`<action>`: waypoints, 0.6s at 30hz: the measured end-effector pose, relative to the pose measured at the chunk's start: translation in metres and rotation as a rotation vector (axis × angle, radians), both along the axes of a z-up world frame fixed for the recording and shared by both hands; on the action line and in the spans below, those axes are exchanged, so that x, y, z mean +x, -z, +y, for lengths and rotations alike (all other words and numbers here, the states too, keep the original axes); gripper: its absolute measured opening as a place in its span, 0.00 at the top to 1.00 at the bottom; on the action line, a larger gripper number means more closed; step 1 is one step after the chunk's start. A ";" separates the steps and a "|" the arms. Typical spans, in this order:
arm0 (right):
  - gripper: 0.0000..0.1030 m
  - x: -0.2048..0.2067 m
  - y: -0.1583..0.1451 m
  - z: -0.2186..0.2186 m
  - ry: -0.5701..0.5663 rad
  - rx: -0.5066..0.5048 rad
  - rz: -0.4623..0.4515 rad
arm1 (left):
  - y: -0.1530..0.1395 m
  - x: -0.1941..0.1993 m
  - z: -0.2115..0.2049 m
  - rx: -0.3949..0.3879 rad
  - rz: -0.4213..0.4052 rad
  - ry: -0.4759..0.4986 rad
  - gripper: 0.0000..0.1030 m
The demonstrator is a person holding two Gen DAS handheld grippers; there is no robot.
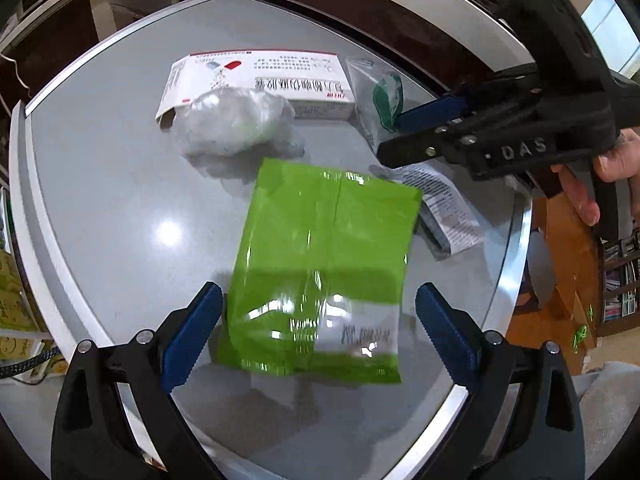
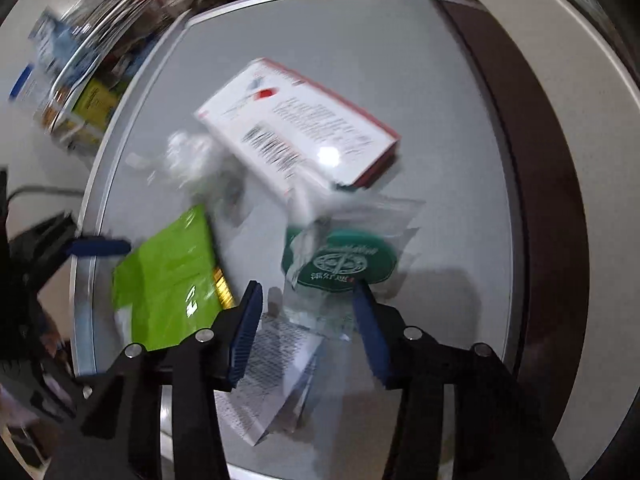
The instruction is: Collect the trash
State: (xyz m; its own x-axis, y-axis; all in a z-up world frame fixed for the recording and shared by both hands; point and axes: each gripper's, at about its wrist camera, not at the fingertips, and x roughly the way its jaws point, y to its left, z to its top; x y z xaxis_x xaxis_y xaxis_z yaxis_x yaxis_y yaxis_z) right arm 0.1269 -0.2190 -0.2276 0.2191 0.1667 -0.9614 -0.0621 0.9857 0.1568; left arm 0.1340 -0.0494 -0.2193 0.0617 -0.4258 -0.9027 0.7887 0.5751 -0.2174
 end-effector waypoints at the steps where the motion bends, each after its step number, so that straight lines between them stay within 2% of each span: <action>1: 0.53 -0.002 -0.004 0.000 0.009 -0.007 -0.011 | -0.002 -0.002 0.004 -0.007 -0.011 -0.012 0.05; 2: 0.41 -0.003 -0.007 -0.001 0.022 -0.004 -0.021 | -0.004 -0.003 0.005 -0.014 -0.015 -0.020 0.05; 3: 0.25 -0.004 -0.012 -0.004 0.050 -0.002 -0.045 | -0.007 -0.004 0.008 -0.029 -0.019 -0.033 0.05; 5: 0.14 -0.007 -0.021 -0.008 0.093 -0.010 -0.094 | -0.013 -0.003 0.012 -0.052 -0.026 -0.050 0.05; 8: 0.14 -0.001 -0.018 -0.009 0.098 -0.020 -0.089 | -0.018 0.000 0.007 -0.067 -0.036 -0.039 0.05; 14: 0.14 0.012 -0.003 -0.006 0.076 -0.015 -0.065 | -0.010 0.009 -0.009 -0.030 -0.028 0.034 0.05; 18: 0.14 0.017 0.002 -0.005 0.068 0.009 -0.049 | 0.001 0.015 -0.012 -0.042 0.078 0.068 0.05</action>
